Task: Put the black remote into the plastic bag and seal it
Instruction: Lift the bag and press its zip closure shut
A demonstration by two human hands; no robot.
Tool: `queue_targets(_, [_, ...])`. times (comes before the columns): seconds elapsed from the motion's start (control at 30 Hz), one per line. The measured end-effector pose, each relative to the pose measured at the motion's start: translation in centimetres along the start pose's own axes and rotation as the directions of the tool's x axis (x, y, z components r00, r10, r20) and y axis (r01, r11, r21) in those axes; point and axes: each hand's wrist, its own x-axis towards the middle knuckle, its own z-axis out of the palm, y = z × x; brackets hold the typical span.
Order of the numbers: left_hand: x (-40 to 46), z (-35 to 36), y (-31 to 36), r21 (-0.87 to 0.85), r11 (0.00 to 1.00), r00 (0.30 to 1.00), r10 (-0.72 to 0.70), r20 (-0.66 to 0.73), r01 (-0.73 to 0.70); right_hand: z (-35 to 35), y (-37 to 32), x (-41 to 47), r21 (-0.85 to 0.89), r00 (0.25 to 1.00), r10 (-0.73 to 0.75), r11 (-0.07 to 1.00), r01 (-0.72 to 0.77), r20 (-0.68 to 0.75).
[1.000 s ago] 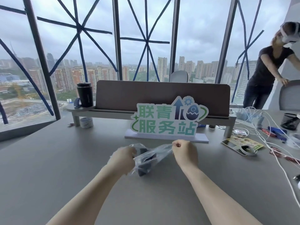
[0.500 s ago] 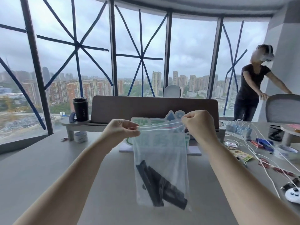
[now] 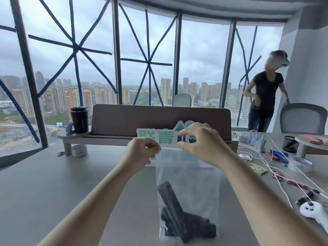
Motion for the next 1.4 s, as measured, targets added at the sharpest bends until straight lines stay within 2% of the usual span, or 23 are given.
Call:
queue_targets(0.07, [0.1,0.4,1.1,0.028,0.998,0.999,0.049,0.012,-0.049,0.8,-0.8,0.4,0.046,0.995,-0.08,0.996,0.078,0.053])
queue_targets(0.2, [0.4,0.8,2.3,0.039,0.995,0.994,0.093,0.053,-0.096,1.0,-1.4,0.9,0.099,1.0,-0.021,0.995,0.022,-0.007])
queue_targets(0.33, [0.4,0.9,2.4,-0.037,0.998,0.998,0.05,0.048,-0.048,0.5,-1.4,0.9,0.108,1.0,-0.01,0.994,0.012,-0.015])
queue_targets(0.43, [0.2,1.1,2.3,-0.095,0.995,0.998,0.014,0.064,-0.008,0.3,-1.2,1.1,0.13,1.0,0.013,0.991,-0.015,0.016])
queue_targets(0.63, [0.3,1.6,2.7,-0.07,0.996,0.996,0.054,0.069,-0.049,-0.1,-1.0,2.0,0.158,0.99,0.089,0.982,-0.106,0.108])
queue_targets(0.9, [0.2,1.6,3.1,-0.032,0.996,0.996,0.087,-0.024,-0.088,-0.2,-2.0,1.7,0.027,0.999,0.019,0.999,-0.02,0.036])
queue_targets(1.13, [0.1,1.2,3.3,-0.039,0.994,0.994,0.104,-0.022,-0.105,-0.3,-2.5,1.4,-0.027,1.0,-0.022,0.999,0.021,-0.013])
queue_targets(1.4, [0.3,1.1,3.3,-0.002,0.99,0.988,0.144,-0.049,-0.144,0.0,-2.6,1.5,0.038,0.999,-0.047,0.998,0.047,0.003])
